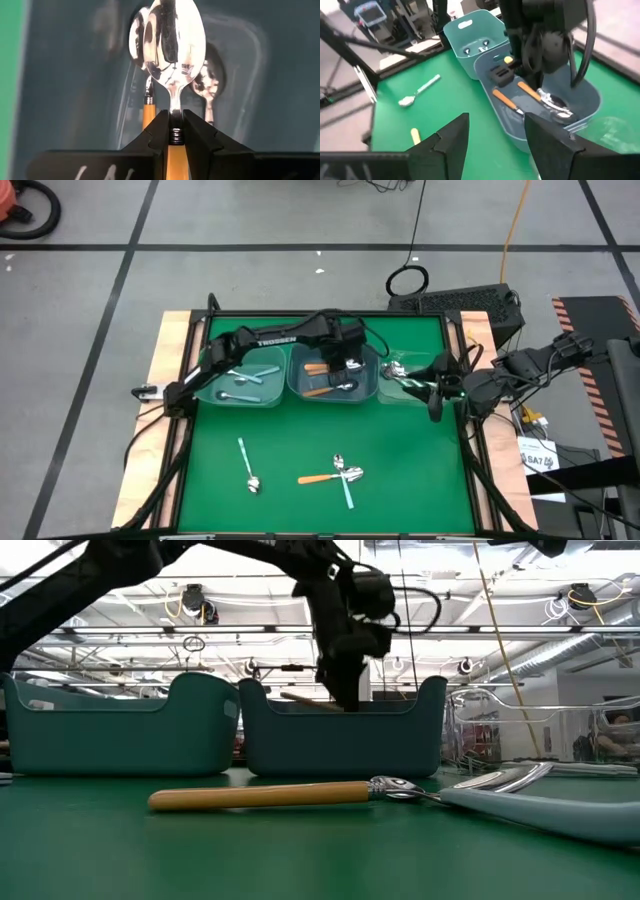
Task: Sort silverware by color (type)
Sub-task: Put the orange spoon into the blue bin
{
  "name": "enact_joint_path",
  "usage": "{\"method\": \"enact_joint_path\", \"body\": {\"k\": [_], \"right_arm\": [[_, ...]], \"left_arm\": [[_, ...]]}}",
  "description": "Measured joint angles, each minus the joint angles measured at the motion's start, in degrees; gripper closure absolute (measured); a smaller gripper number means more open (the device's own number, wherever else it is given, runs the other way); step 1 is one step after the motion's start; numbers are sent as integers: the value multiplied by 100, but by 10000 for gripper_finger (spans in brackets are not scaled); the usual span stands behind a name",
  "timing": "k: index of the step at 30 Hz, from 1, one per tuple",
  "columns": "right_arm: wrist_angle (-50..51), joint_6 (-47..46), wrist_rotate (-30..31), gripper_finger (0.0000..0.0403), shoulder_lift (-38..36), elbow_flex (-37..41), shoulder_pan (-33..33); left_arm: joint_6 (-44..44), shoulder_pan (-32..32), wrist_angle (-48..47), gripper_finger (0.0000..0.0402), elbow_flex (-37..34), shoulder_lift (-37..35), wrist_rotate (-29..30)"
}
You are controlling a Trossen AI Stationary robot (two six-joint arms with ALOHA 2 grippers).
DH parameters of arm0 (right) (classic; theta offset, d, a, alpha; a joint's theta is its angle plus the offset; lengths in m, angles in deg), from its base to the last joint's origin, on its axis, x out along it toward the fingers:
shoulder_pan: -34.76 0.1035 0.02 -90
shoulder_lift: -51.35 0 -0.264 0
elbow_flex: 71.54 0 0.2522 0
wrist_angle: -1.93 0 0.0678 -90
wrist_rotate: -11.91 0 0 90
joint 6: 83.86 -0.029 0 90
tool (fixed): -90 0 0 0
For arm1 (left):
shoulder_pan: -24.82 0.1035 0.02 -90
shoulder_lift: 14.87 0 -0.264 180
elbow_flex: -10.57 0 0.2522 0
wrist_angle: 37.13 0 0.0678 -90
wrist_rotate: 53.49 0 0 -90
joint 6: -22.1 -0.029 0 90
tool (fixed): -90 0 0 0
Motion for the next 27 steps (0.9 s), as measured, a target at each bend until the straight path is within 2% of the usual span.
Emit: {"method": "enact_joint_path", "body": {"k": [5, 16, 21, 27], "right_arm": [[293, 609, 20, 218, -140, 0, -117], [607, 513, 14, 218, -390, 0, -315], [605, -351, -7, 218, -316, 0, -315], [566, -1503, -196, 218, -153, 0, -297]], "left_arm": [[311, 2, 23, 330, 0, 239, 72], [990, -22, -205, 291, 99, 346, 97], [1141, -108, -853, 287, 903, 265, 95], [1555, -490, -492, 287, 836, -311, -21]]}}
